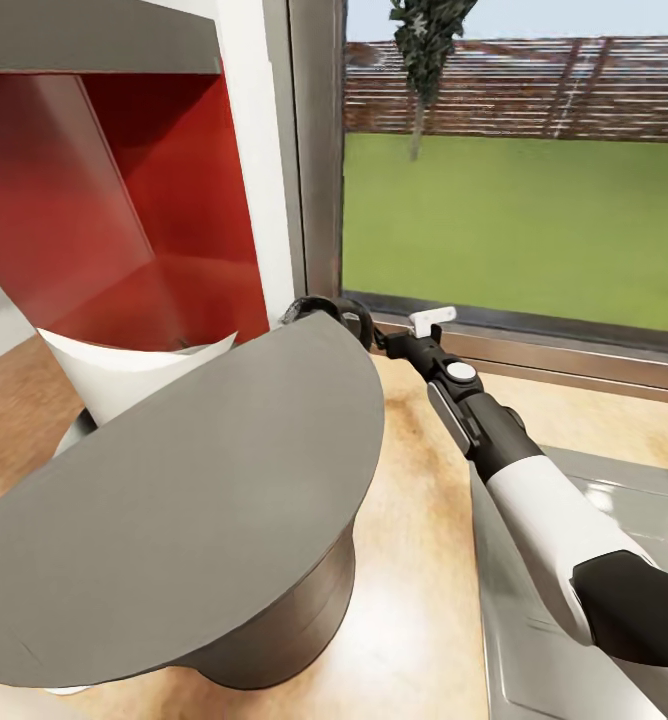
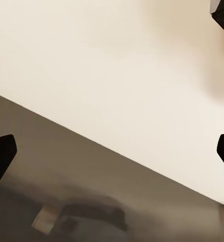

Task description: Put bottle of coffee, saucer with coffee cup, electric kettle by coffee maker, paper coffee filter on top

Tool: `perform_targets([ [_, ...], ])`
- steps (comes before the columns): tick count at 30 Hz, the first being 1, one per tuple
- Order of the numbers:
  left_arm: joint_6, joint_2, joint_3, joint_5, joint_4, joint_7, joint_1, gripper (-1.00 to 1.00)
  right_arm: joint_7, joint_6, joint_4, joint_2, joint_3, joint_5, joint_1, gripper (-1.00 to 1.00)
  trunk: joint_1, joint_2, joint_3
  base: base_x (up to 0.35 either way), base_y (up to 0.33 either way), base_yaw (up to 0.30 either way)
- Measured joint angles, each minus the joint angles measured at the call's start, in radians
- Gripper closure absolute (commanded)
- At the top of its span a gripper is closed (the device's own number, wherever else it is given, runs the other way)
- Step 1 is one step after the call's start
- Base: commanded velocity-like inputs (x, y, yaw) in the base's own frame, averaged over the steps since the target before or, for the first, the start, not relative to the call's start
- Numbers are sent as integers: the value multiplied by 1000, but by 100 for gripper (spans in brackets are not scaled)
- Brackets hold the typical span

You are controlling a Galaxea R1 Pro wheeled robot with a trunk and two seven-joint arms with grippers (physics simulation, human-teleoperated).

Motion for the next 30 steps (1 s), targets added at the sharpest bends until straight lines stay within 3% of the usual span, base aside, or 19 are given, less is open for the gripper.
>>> perform_targets([
  [30,0,-3,0,0,0,0,0,-100,0,3,0,-1,-4,0,0,-100,0,0,-10,0,0,31],
])
